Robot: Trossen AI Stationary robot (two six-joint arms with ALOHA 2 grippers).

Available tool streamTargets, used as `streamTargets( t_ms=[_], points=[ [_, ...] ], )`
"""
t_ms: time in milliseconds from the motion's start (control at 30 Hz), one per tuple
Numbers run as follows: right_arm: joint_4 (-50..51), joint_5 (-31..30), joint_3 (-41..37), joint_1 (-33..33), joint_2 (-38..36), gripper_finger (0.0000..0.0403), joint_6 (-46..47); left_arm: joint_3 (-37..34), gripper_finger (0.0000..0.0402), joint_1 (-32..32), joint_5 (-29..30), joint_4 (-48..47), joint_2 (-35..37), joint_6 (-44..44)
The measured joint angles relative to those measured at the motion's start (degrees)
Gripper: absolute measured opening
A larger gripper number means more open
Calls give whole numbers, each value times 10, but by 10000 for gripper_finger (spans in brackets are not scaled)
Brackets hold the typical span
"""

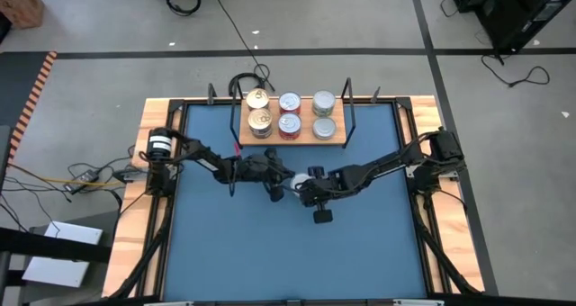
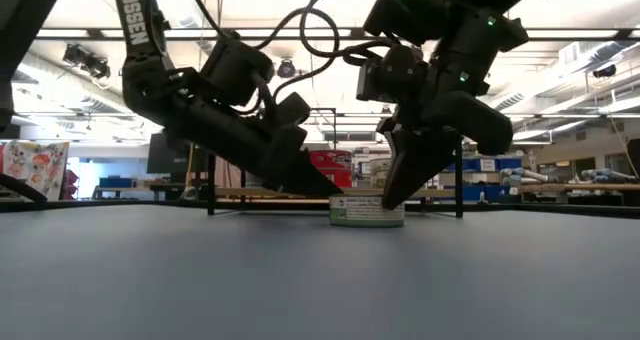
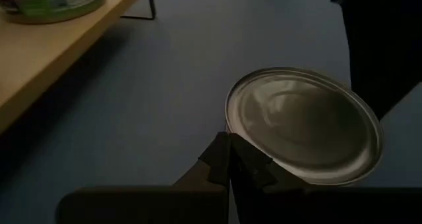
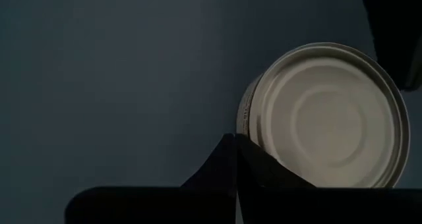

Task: Stack canned seafood by type on shelf
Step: Stack the green tuna can on top of the other green tuna can on the shelf

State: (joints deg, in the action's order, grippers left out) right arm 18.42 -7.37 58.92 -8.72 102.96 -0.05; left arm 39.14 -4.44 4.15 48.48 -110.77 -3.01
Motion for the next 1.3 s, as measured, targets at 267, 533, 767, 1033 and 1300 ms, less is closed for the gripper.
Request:
streamTargets(
  t_ms=[267, 533, 767, 1033, 1300],
  points=[
    [-11, -25, 0, 2, 0, 5, -2, 8, 9, -2, -25, -2, -12, 0],
    [-5, -41, 36, -1, -4, 5, 27, 7, 9, -2, -33, -6, -12, 0],
    [20, -56, 80, 0, -5, 5, 71, 7, 9, -2, -55, -15, -14, 11],
    [40, -104, 104, 4, -7, 4, 89, 7, 9, 2, -97, -6, -13, 13],
    [55, -91, 104, -3, -7, 13, 75, 7, 9, 1, -89, -6, -13, 13]
  ],
)
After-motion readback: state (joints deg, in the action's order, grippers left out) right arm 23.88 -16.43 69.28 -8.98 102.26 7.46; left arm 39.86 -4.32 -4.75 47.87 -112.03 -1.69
